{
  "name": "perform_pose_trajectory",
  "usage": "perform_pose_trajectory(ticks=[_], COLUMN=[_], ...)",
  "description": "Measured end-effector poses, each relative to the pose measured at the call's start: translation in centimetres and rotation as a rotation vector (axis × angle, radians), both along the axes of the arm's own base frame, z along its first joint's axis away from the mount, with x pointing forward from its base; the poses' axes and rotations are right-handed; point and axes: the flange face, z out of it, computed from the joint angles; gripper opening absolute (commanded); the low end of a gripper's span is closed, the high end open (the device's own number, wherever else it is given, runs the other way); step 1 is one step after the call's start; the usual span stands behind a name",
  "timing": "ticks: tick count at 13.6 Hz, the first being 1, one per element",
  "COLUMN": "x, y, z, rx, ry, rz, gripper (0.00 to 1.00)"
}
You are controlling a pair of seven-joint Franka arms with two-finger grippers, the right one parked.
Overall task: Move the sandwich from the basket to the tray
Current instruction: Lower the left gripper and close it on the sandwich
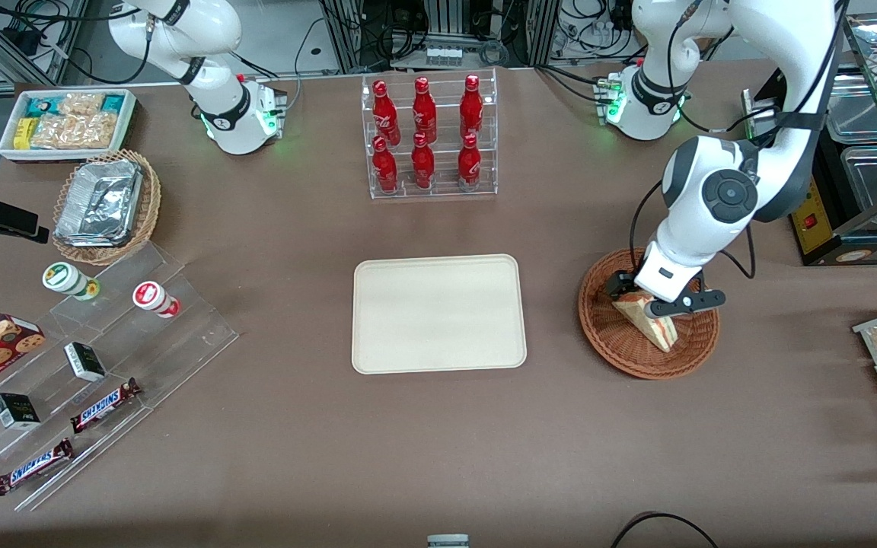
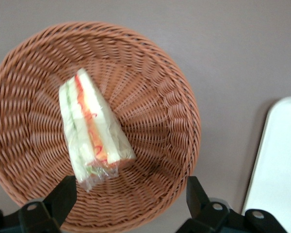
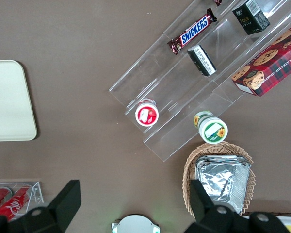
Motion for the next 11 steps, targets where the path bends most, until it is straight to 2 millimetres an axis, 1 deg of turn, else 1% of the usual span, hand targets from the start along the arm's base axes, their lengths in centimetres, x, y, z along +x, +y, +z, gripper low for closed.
perform_pose_trajectory(ticks=[2,3,6,10,11], x=[0.0,0.1,0.2,0.6,0.6], y=[0.2,0.2,1.1,4.2,4.6], z=[0.4,0.5,0.5,0.1,-0.2], rx=[-0.006,-0.008,-0.010,-0.006,-0.004], ry=[-0.005,-0.006,-0.003,0.006,0.010], rz=[0.176,0.236,0.356,0.446,0.453], gripper=[1.00,1.00,1.00,1.00,1.00])
